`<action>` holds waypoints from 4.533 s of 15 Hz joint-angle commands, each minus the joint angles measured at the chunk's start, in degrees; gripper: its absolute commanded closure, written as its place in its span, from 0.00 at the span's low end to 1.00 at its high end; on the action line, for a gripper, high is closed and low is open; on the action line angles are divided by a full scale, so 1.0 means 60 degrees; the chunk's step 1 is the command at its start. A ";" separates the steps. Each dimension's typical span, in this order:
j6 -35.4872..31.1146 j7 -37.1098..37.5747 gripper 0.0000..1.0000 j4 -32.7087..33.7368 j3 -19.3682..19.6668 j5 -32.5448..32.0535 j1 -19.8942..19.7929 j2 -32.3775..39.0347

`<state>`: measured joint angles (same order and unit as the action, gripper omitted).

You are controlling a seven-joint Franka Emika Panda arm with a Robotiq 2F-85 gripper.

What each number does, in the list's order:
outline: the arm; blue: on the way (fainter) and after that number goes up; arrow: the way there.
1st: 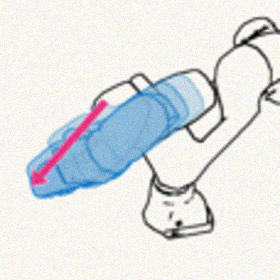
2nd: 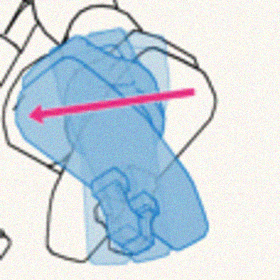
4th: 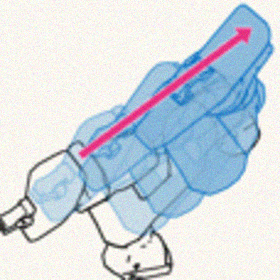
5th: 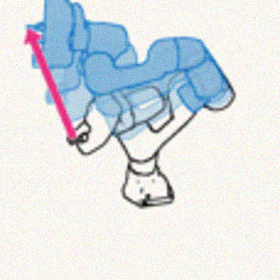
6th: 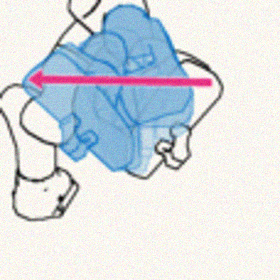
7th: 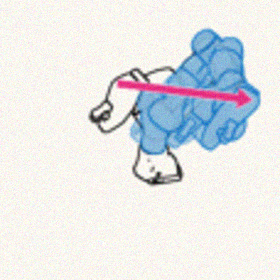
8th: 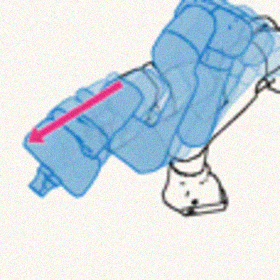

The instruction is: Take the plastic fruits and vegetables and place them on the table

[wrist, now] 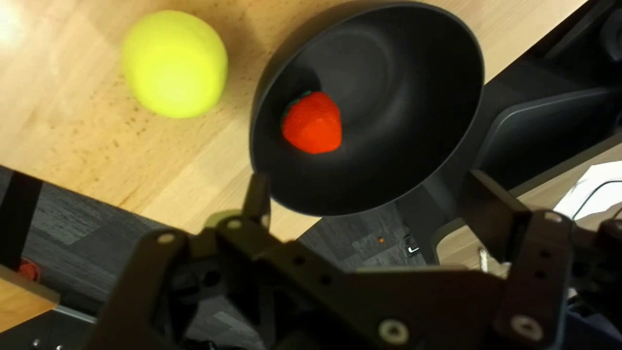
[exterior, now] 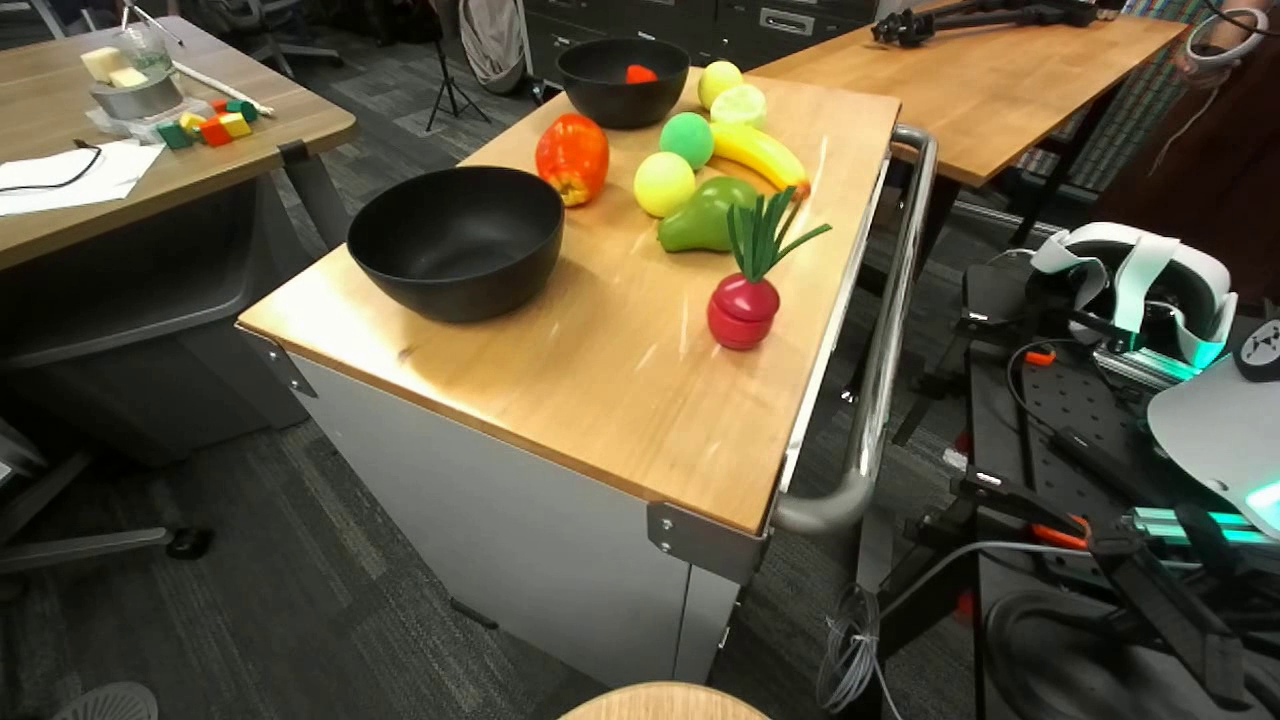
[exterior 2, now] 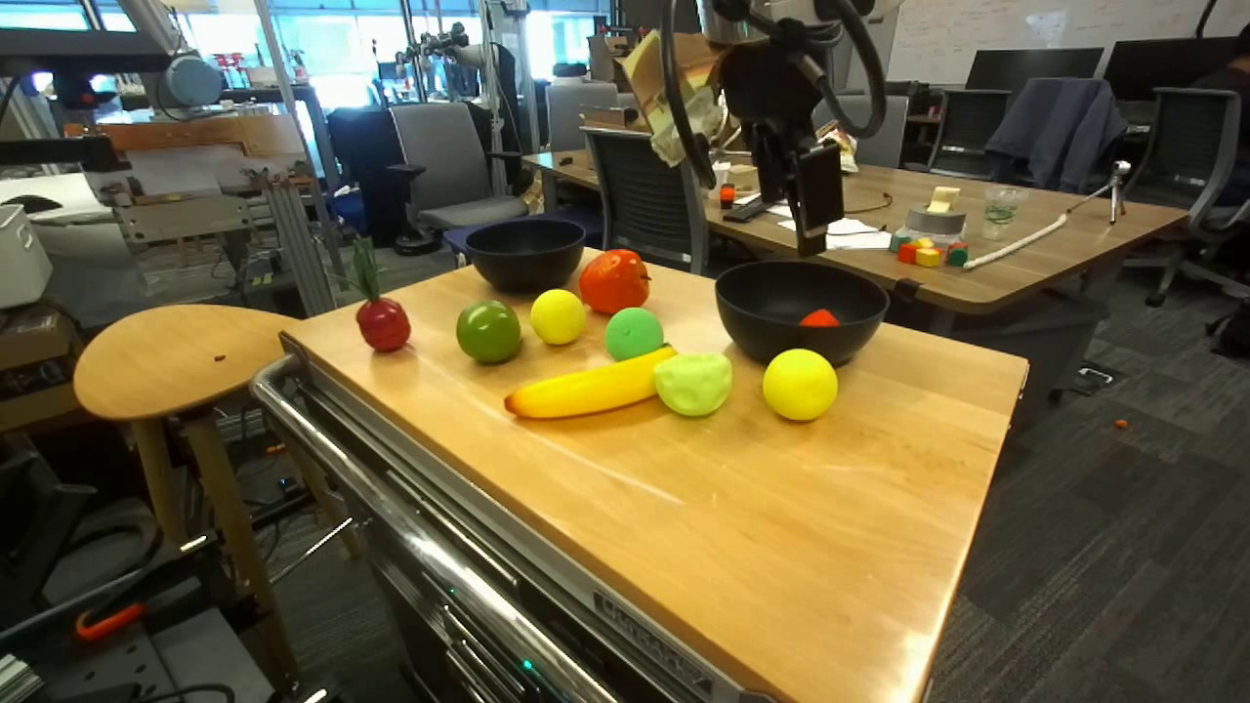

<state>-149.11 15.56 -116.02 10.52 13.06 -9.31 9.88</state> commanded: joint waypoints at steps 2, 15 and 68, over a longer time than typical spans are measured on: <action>-0.0115 -0.0474 0.29 0.1165 -0.0337 0.0343 -0.0076 0.1264; 0.0282 0.0040 0.29 0.2835 0.0106 -0.0870 0.0065 0.3332; 0.1796 -0.0255 0.09 -0.2667 0.0912 -0.3940 -0.1191 -0.1654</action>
<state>-137.81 14.11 -132.48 15.75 -9.98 -17.12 2.31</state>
